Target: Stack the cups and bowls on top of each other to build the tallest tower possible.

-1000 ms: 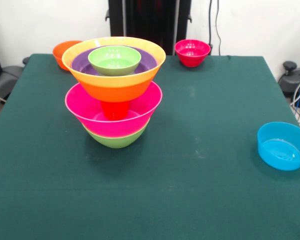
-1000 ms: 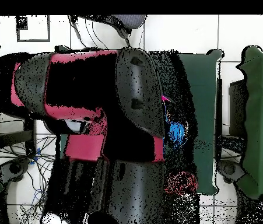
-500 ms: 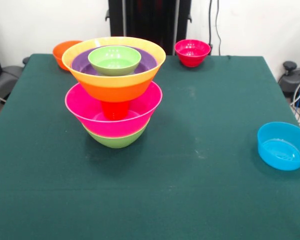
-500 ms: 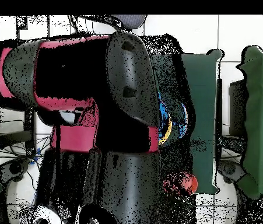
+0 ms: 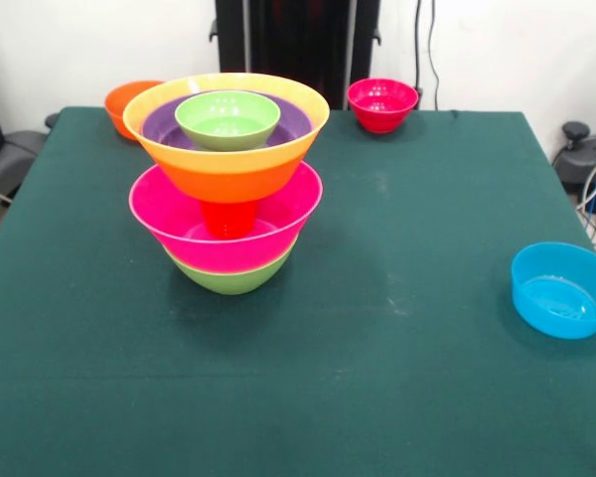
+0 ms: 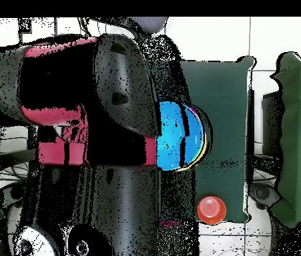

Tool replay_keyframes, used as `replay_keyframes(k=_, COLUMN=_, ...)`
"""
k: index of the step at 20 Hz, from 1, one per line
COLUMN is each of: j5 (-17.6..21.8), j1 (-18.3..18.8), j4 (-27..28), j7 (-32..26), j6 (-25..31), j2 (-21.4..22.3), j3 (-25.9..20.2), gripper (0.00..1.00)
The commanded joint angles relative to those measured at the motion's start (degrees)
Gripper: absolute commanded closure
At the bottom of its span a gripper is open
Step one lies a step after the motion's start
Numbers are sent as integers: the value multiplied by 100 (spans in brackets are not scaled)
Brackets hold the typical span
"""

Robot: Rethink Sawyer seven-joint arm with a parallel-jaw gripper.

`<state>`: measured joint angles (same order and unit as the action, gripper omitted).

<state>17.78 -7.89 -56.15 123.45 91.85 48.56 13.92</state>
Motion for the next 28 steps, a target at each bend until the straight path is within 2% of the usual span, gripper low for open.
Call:
replay_keyframes(k=1, j5=445, j1=-282, j4=-411, j7=-297, j6=-75, j2=-319, j3=-339, gripper=100)
replay_keyframes(k=6, j5=384, j1=-329, j4=-539, j7=-150, j6=-424, j2=-318, j3=-318, gripper=100)
replay_keyframes(k=21, j5=369, j1=-241, j4=-674, j7=-230, j6=-1050, j2=-467, j3=-315, gripper=100)
replay_keyframes(k=28, j5=351, j1=-259, j4=-912, j7=-148, j6=-1461, j2=-459, j3=-265, gripper=100)
